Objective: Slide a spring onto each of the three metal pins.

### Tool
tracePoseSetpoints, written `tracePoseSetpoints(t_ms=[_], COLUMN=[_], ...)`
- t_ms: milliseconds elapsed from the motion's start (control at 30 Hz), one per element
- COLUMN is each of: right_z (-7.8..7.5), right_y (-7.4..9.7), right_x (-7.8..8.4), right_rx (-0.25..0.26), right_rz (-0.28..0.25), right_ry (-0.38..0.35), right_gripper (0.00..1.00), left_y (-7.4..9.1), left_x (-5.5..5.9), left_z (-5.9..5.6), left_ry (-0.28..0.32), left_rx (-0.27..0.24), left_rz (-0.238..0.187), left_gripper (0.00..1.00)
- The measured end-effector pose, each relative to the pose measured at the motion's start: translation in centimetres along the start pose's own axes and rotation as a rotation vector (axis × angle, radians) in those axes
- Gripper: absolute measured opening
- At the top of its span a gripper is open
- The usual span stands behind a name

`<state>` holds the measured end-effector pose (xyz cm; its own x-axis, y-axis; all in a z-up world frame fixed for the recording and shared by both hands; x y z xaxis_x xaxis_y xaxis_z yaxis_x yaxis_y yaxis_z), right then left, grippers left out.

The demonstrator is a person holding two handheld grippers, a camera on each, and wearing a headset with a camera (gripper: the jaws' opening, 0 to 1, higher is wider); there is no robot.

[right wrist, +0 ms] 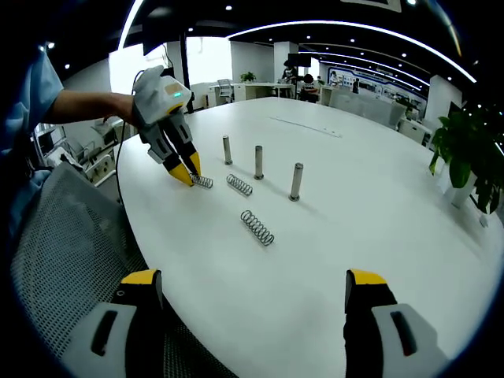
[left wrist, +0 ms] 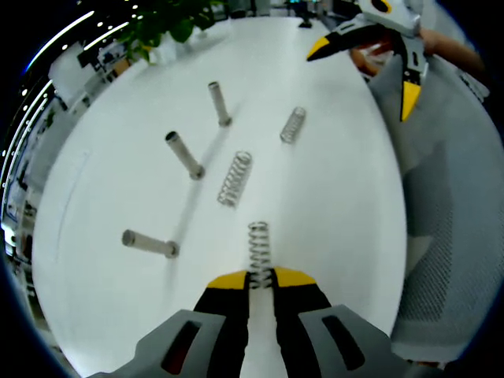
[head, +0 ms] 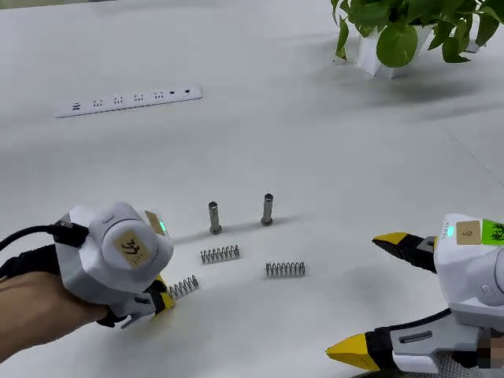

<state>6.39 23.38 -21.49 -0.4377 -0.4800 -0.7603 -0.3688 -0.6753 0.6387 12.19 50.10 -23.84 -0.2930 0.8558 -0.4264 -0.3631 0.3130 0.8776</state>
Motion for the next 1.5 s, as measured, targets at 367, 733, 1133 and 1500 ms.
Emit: tracePoseSetpoints(t_ms=[367,733,1133,1500], right_z=[0.2,0.3,0.7,0.1], right_y=[0.1,0.0,-0.2,0.7], right_x=[0.0,0.0,-1.0,-3.3], right_rx=[-0.006,-0.017,-0.039,-0.055], right_rz=[0.004,0.008,-0.03,-0.159], right_ry=[-0.001,-0.001,-0.031,-0.102], right_gripper=[0.97,0.97,0.96,0.94], left_y=[0.2,0.3,1.8,2.9], left_x=[0.8,1.1,0.2,-1.8], left_z=[-0.1,-0.3,-1.2,-1.5], left_ry=[0.123,0.194,0.203,0.237], left_rx=[-0.035,-0.036,-0.049,-0.047], left_rz=[-0.079,-0.127,-0.213,-0.346], left_gripper=[0.1,0.1,0.1,0.1])
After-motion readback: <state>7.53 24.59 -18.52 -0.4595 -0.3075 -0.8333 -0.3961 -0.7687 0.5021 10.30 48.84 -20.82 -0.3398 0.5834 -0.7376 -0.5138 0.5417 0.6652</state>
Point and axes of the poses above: the centre of the closed fingertips' face, and the gripper's own axes: y roughly backward along the fingers, z roughly to its left, x roughly out of its underside, the point moved 7 cm from there along y, roughly backward along the fingers, and after that the axes turned 9 degrees about -x, right-handed, at the moved point
